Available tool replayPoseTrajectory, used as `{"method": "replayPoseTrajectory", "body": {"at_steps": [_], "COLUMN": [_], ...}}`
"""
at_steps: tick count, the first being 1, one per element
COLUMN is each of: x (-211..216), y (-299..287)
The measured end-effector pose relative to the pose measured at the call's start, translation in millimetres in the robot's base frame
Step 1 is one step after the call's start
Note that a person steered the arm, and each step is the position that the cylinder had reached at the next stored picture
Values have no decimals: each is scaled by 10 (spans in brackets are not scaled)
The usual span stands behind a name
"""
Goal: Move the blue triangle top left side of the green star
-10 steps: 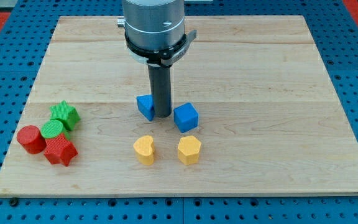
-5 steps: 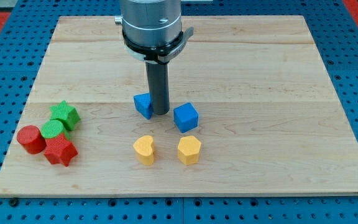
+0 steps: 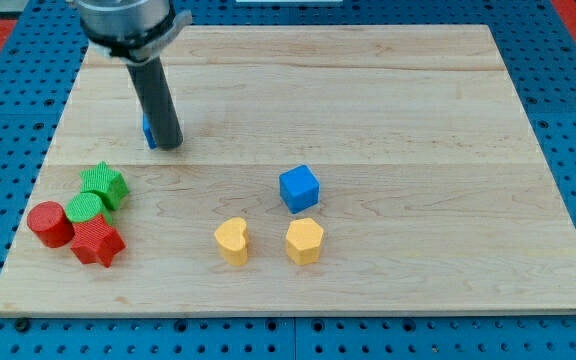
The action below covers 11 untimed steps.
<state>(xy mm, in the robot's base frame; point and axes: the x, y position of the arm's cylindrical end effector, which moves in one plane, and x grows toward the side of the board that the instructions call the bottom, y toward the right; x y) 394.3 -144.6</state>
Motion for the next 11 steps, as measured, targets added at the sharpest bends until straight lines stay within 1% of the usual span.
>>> {"method": "replayPoseTrajectory", "body": {"at_steps": [1, 3, 4, 5, 6, 7, 8, 9, 10, 11], "x": [-227, -528, -456, -451, -181, -126, -152, -190, -230, -223], "y": [14, -89, -385, 69, 281, -176, -501, -689, 106, 1400]}}
